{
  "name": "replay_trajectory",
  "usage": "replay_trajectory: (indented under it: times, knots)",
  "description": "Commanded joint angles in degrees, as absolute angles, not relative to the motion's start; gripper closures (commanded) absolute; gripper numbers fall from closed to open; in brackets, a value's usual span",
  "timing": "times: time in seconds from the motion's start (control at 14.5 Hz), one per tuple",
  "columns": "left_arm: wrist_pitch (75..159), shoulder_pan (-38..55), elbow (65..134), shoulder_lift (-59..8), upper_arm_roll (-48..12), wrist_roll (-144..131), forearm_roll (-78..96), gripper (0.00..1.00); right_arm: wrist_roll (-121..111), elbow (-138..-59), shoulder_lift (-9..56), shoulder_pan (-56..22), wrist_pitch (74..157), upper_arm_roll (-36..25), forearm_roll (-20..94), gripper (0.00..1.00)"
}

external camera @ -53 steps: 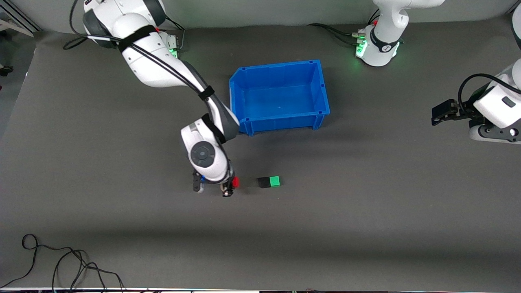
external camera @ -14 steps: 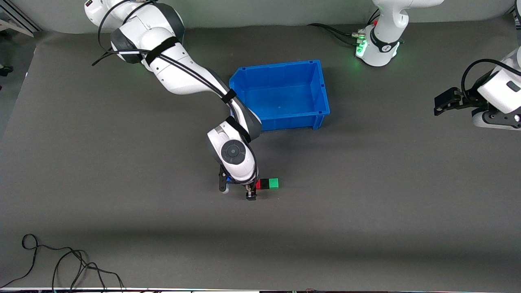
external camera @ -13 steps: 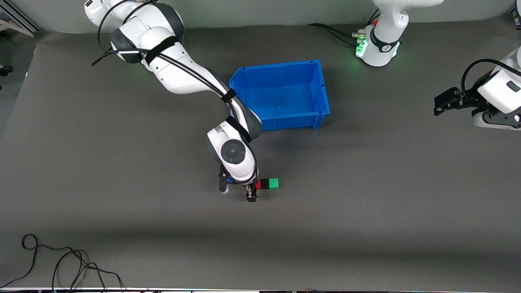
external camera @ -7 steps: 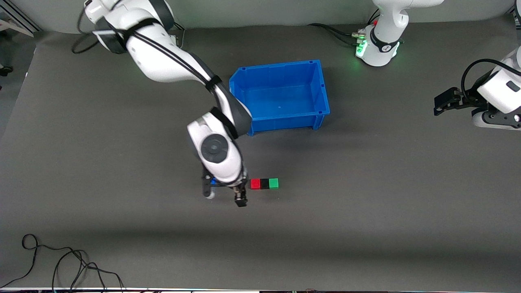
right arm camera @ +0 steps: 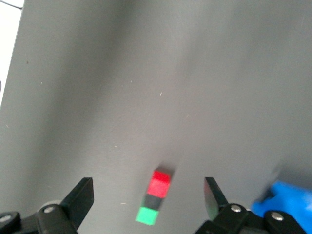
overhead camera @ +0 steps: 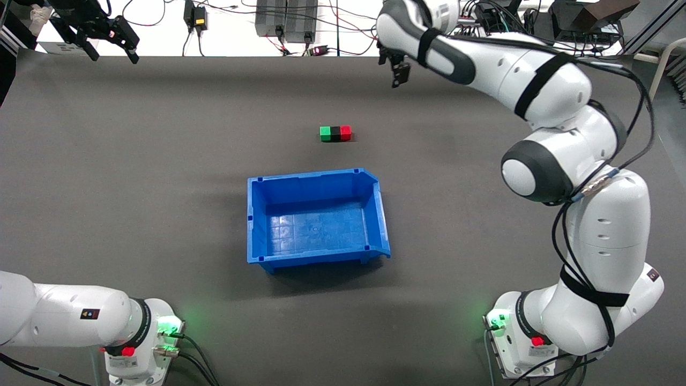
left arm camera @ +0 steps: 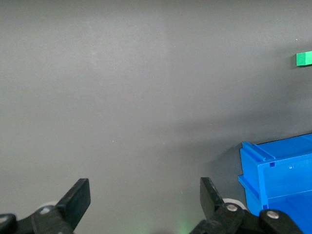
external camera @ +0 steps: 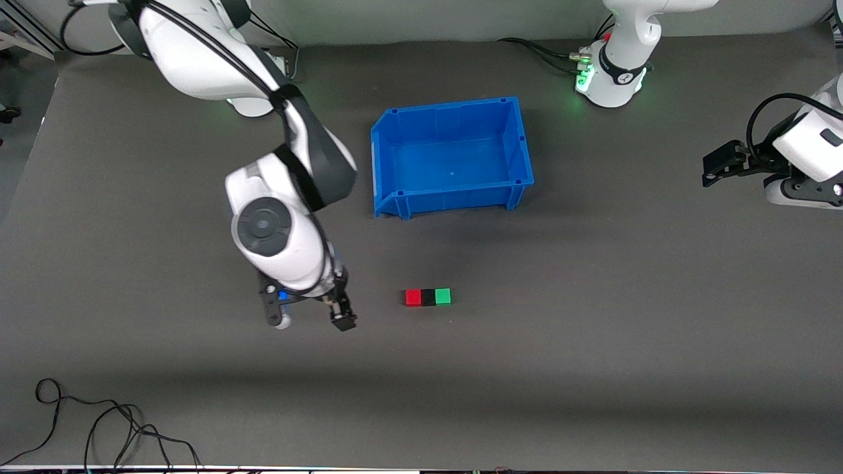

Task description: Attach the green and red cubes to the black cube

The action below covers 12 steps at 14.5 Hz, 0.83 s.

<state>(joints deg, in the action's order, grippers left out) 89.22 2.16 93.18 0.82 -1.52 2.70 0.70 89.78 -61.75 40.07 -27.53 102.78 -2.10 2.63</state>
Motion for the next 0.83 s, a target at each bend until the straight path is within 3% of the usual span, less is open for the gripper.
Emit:
replay_trajectory:
  times: [0.0, 0.41, 0.76]
  knots:
    - [88.07, 2.11, 92.11, 0.7, -1.85, 3.25, -0.09, 0.0, 71.52, -64.16, 35.69, -25.59, 98.1, -3.24, 1.76, 0.0]
    - [87.98, 2.11, 92.11, 0.7, -1.84, 3.34, -0.09, 0.0, 32.4, -64.25, 29.1, -15.31, 91.16, -3.78, 1.49, 0.0]
    - [87.98, 2.11, 92.11, 0.7, -1.76, 3.43, -0.09, 0.0, 16.12, -64.34, 26.19, -10.81, 89.3, -5.35, 0.62, 0.0]
